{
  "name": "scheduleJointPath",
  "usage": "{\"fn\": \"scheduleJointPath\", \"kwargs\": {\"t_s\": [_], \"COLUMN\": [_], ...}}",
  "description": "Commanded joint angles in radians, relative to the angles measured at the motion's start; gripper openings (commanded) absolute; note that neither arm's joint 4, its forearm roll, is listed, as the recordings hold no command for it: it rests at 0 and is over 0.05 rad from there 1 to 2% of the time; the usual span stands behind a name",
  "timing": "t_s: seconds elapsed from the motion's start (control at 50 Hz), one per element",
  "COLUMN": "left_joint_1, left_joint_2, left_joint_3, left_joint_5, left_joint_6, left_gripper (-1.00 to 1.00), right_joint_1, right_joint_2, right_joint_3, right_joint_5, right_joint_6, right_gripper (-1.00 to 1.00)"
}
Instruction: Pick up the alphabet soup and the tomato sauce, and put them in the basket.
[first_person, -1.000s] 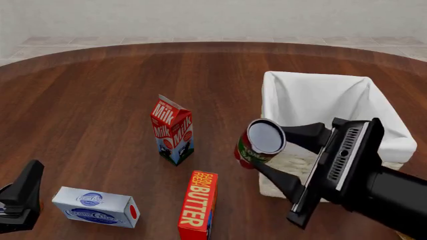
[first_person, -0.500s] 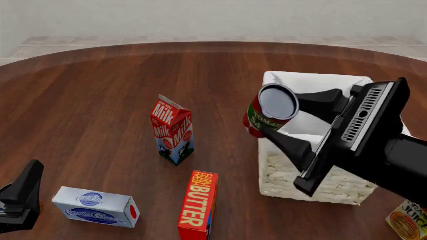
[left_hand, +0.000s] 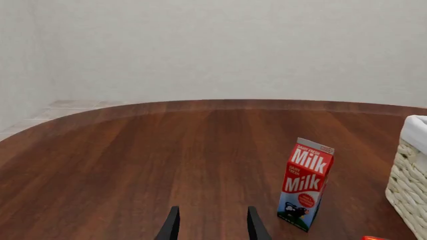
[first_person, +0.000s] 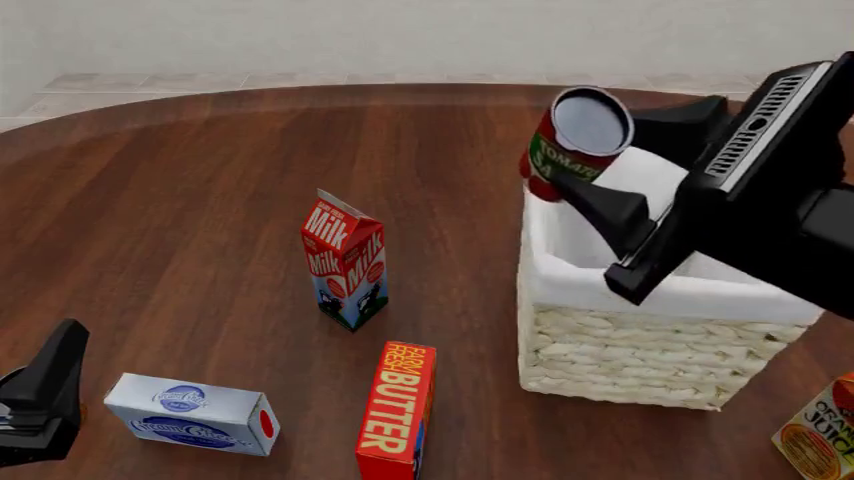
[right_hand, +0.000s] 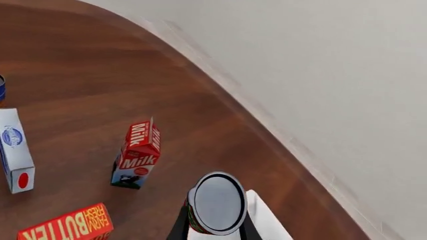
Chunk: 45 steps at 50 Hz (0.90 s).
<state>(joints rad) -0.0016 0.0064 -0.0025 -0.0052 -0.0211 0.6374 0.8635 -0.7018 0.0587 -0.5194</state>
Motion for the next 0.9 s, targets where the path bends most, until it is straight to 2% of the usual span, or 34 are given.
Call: {"fn": "scheduleJointPath", "kwargs": {"t_s": [0.02,0.42,0.46,0.56,0.9], "left_joint_1": [-0.001,0.000,0.000,0.000,-0.002], "left_joint_2": [-0.005,-0.005,-0.005,-0.005,-0.006], "left_joint_3": [0.000,0.000,0.000,0.000,-0.001], "left_joint_5": [0.005,0.006,0.006,0.007,0.004], "left_joint_6": [-0.001,-0.002,-0.003,-0.003,0.001], "left_gripper": [1.00,1.00,1.00,1.00,1.00], "right_joint_1": [-0.058,-0.179,-0.185,-0.215,-0.278], "right_joint_2": [0.026,0.063,0.074,0.086,0.095], "right_joint_3": [-0.042,-0.086,-0.100,-0.098,-0.128], "right_joint_5": [0.008,0.009,0.021,0.010,0.074], "right_joint_6": [0.003,-0.023,-0.006,-0.024,-0.007], "right_gripper": [-1.00,-1.00,-1.00,-1.00,-1.00]}}
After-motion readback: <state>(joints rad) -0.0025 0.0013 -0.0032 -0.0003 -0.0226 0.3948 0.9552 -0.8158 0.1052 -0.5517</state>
